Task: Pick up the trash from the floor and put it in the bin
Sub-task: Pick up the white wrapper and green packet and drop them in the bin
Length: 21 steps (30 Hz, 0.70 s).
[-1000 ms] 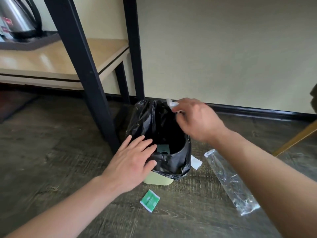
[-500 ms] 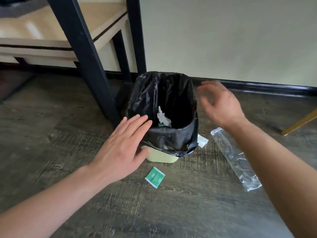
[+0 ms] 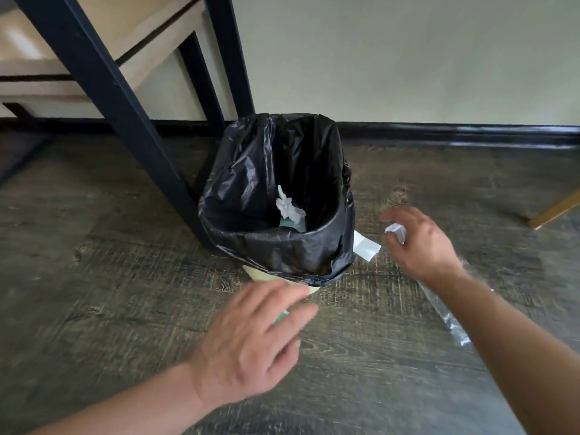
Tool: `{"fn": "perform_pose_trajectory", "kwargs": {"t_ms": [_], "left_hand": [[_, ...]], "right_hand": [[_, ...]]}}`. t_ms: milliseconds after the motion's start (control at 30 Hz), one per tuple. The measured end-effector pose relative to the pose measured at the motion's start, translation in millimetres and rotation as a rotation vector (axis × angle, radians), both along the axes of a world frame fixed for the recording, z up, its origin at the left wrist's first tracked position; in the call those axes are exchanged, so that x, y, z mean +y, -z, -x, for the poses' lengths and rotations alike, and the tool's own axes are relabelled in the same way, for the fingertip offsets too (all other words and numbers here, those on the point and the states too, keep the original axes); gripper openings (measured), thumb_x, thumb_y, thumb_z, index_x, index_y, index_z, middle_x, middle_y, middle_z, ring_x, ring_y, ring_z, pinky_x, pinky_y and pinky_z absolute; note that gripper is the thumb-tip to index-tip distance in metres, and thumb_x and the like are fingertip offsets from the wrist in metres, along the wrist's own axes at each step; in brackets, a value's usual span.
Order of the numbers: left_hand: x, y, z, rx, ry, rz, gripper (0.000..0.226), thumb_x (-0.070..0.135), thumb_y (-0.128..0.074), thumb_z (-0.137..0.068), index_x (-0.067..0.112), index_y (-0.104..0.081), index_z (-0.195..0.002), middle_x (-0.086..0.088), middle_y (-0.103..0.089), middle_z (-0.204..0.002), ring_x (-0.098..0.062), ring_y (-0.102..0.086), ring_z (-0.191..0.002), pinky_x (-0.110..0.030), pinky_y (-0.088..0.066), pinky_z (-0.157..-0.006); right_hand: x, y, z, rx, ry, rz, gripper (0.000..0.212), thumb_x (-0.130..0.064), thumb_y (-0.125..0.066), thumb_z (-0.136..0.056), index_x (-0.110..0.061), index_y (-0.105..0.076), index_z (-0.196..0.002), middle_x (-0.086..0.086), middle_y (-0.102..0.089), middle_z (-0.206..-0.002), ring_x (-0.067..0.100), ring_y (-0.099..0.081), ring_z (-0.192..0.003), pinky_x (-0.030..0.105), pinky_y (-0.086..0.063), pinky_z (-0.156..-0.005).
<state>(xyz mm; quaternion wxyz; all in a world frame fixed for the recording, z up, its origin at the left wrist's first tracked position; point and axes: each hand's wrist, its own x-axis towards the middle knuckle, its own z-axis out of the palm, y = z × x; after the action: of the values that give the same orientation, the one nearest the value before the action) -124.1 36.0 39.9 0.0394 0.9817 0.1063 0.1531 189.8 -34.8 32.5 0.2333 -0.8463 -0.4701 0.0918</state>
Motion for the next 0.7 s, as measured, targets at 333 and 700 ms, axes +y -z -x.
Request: {"fn": "perform_pose_trajectory", "kwargs": {"t_ms": [333, 700], "left_hand": [[20, 143, -33, 0.457, -0.872, 0.414, 0.048, 0.049, -0.066, -0.087, 0.021, -0.051, -0.124, -0.004, -0.055, -0.131, -0.028, -0.056, -0.117, -0.04, -0.051, -0.089], [-17, 20, -21, 0.426, -0.573, 0.694, 0.012, 0.044, -0.055, -0.09, 0.047, -0.049, -0.1, 0.027, -0.057, -0.092, 0.011, -0.059, -0.093, -0.015, -0.041, -0.067]], "right_hand": [[41, 78, -16, 0.044, 0.013, 0.207, 0.043, -0.016, -0.058, -0.094, -0.016, -0.062, -0.136, 0.008, -0.065, -0.139, 0.031, -0.064, -0.122, 0.039, -0.054, -0.096], [83, 132, -28, 0.034, 0.139, 0.443, 0.052, -0.009, -0.05, -0.097, -0.01, -0.043, -0.148, 0.016, -0.048, -0.146, 0.038, -0.045, -0.137, 0.049, -0.048, -0.107]]}}
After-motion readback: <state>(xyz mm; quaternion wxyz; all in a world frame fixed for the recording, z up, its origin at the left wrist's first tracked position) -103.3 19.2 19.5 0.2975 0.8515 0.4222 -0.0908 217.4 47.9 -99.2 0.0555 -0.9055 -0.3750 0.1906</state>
